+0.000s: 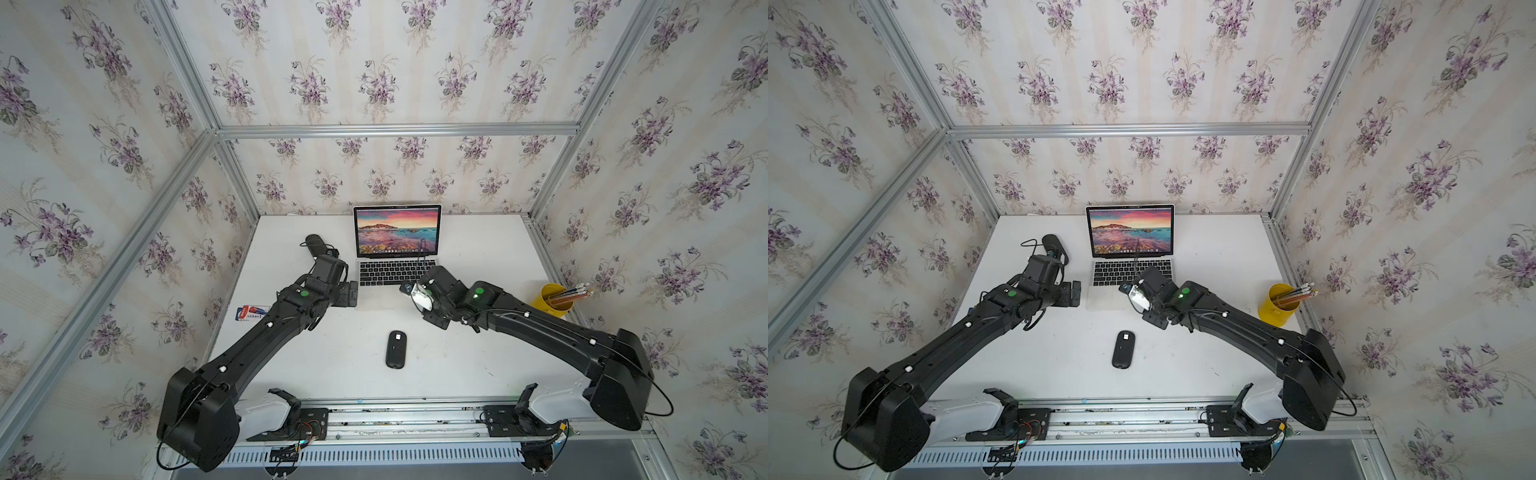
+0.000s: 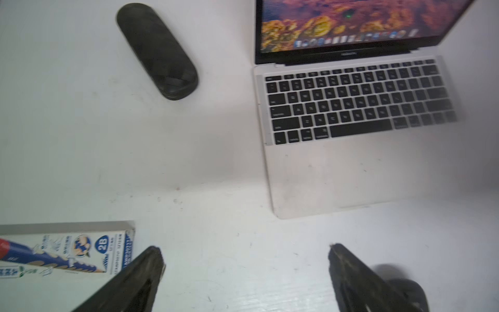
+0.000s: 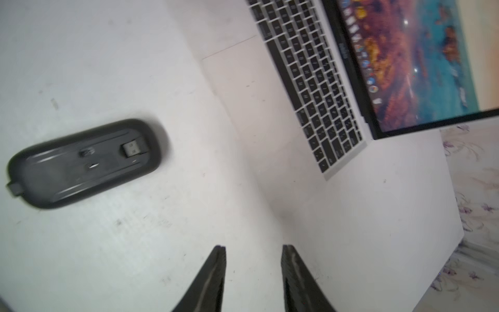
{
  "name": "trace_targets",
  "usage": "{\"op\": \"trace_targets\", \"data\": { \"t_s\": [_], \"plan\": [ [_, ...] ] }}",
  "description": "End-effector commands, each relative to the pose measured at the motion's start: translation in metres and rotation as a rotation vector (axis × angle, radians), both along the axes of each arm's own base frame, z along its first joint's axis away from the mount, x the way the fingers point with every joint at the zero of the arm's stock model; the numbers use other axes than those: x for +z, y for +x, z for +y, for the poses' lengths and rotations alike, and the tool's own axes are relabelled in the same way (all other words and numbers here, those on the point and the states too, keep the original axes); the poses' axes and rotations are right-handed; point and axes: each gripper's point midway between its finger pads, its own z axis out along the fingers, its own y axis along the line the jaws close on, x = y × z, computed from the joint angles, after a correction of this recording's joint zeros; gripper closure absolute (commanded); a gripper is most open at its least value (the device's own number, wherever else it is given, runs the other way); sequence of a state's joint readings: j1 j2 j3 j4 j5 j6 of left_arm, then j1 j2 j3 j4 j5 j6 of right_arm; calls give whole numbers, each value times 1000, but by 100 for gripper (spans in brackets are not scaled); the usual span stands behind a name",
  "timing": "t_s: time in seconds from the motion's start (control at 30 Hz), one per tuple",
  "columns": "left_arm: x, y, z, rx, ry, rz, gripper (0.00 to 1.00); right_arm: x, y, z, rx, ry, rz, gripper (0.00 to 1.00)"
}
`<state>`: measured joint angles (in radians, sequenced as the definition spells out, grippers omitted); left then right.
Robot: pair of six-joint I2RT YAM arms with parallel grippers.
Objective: Remove the wireless mouse receiver from the laptop
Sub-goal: Place the USB plug on the mouse, then adjust the mouse at the center of the board.
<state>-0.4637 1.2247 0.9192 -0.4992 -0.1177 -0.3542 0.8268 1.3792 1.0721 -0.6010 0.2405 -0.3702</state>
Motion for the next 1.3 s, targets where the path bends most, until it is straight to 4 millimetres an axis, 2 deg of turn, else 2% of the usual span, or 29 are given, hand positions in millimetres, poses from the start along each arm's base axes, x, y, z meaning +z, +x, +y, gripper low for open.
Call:
{"op": "trace_targets", "data": {
  "t_s": [0.0,0.1,0.2,0.3,0.33,0.43,0.47,0.57,0.73,0.9,1.1,1.27],
  "plan": [
    [4,-20,-26,-51,-73,30,1,33,41,-8,-190,244,-139,54],
    [-4,-45,-37,-9,-108,107,1,51,59,-27,-272,347,-190,39],
    [-23,-68,-53,62,-157,208,1,72,74,-36,-307,437,-218,33],
    [-45,-87,-80,93,-185,287,1,89,85,-34,-309,501,-223,32],
    [-51,-91,-90,97,-185,301,1,92,95,-45,-342,509,-232,31],
    [-65,-98,-108,138,-129,315,1,95,102,-41,-340,518,-225,31],
    [-75,-101,-107,191,-85,332,1,94,103,-40,-339,519,-219,31],
    [-82,-107,-112,251,-10,351,1,85,100,-38,-328,519,-201,32],
    [-88,-117,-132,302,-23,339,1,81,99,-45,-333,508,-216,30],
    [-106,-131,-146,356,3,383,1,87,98,-47,-325,516,-218,30],
    [-121,-139,-166,371,39,403,1,98,90,-51,-307,532,-242,29],
    [-126,-141,-166,397,62,394,1,106,81,-49,-283,567,-242,29]
  ]
}}
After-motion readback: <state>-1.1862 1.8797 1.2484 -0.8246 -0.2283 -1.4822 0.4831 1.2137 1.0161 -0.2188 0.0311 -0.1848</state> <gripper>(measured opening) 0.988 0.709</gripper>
